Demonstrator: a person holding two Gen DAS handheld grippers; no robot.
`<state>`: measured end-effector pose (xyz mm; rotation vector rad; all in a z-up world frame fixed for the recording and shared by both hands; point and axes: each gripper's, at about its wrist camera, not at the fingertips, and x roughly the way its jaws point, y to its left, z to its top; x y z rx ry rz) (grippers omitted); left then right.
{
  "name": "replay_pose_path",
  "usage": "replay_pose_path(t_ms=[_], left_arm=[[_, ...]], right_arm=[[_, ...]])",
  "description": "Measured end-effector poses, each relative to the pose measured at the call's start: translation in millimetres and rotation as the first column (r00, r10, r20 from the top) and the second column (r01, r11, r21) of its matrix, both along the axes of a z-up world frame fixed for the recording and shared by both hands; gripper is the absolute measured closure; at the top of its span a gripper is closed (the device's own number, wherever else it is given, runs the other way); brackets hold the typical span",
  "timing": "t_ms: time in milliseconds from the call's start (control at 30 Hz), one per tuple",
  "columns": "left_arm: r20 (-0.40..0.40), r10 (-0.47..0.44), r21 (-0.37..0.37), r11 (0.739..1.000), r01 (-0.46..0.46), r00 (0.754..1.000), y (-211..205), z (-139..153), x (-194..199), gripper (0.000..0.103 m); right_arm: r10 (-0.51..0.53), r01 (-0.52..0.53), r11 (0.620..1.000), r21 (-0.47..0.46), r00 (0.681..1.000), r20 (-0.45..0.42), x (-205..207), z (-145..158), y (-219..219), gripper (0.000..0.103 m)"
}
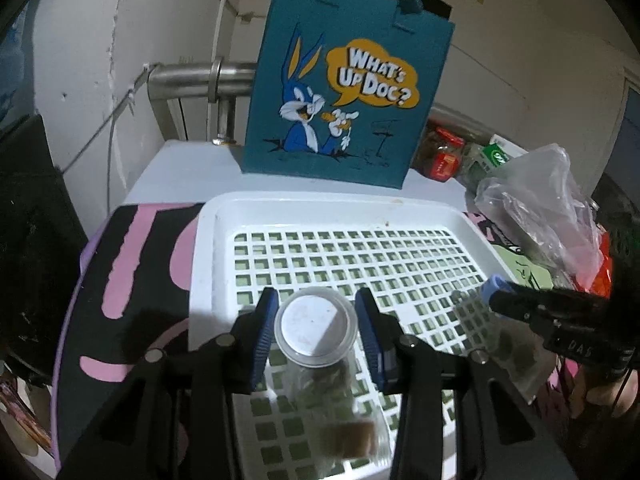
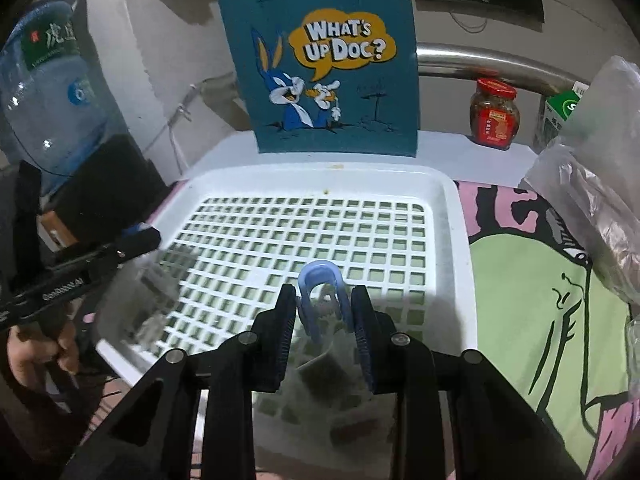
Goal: Organize objects
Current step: 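Grasp the white round lid with left tool while right tool carries clip over tray, then lower the lid and clip onto the tray and open both tools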
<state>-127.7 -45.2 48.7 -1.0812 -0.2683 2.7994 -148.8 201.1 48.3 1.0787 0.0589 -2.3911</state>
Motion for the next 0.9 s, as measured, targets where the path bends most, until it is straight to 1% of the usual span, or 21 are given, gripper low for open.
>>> replay_pose_path(t_ms=[133, 233, 267, 300, 333, 367, 400, 467, 500, 567, 600, 633, 733, 800, 900], left_arm=[[0.047, 0.027, 0.016, 0.999, -0.028, 0.999, -2, -12, -15, 0.064], [0.079, 0.009, 0.029, 1.0, -0.012, 0.997, 1, -16, -21, 0.063], [0.085, 0.012, 0.029, 0.999, -0.015, 0.996, 1, -17, -21, 0.05], [0.084, 0.012, 0.036, 0.999, -0.015, 0.996, 1, -16, -20, 0.032], [0.068, 0.001, 0.054, 0.999, -0.005, 0.998, 0, -13, -16, 0.027], [0.052, 0.0, 0.061, 0.998, -0.003, 0.999, 0, -9, -13, 0.026], [0.036, 0.0, 0.067, 0.998, -0.003, 0.999, -1, -5, -10, 0.026], [0.0, -0.016, 0.112, 0.994, 0.016, 1.0, -4, 9, 0, 0.024], [-0.019, -0.016, 0.13, 0.991, 0.018, 1.0, -6, 17, 5, 0.021], [-0.087, -0.02, 0.151, 0.988, 0.033, 0.996, -9, 37, 22, 0.017], [-0.114, -0.025, 0.149, 0.988, 0.041, 0.993, -9, 46, 30, 0.017], [-0.161, -0.025, 0.134, 0.99, 0.047, 0.987, -9, 58, 43, 0.017], [-0.245, -0.022, 0.097, 0.994, 0.047, 0.969, -7, 75, 76, 0.017], [-0.257, -0.032, 0.083, 0.995, 0.055, 0.966, -6, 76, 94, 0.017], [-0.233, -0.053, 0.075, 0.995, 0.072, 0.971, 0, 65, 113, 0.017]], right_arm=[[-0.018, 0.017, 1.0, 0.019, 1.0, 0.025, -9, -11, -1, 0.075], [-0.029, 0.028, 0.999, 0.031, 0.999, 0.045, -14, -19, -2, 0.075], [-0.03, 0.028, 0.999, 0.032, 0.998, 0.046, -14, -20, -3, 0.075], [-0.032, 0.031, 0.999, 0.019, 0.998, 0.044, -14, -20, -2, 0.063], [-0.031, 0.031, 0.999, 0.006, 0.998, 0.047, -14, -19, -1, 0.038], [-0.038, 0.038, 0.999, 0.0, 0.998, 0.047, -14, -17, 0, 0.029], [-0.051, 0.051, 0.999, -0.005, 0.998, 0.031, -11, -13, 3, 0.025], [-0.039, 0.039, 0.999, -0.028, 0.999, 0.001, -1, -1, 6, 0.025], [-0.03, 0.029, 0.998, -0.047, 0.999, -0.019, 6, 9, 8, 0.025], [-0.023, 0.018, 0.996, -0.085, 0.998, -0.062, 22, 28, 14, 0.024], [-0.018, 0.007, 0.994, -0.109, 0.995, -0.098, 33, 40, 20, 0.022], [-0.013, -0.003, 0.992, -0.127, 0.992, -0.127, 41, 49, 24, 0.019], [-0.028, -0.013, 0.985, -0.171, 0.972, -0.235, 77, 73, 40, 0.01], [-0.035, -0.018, 0.983, -0.183, 0.958, -0.284, 101, 82, 49, 0.01], [-0.018, -0.039, 0.982, -0.187, 0.955, -0.297, 127, 82, 55, 0.009]])
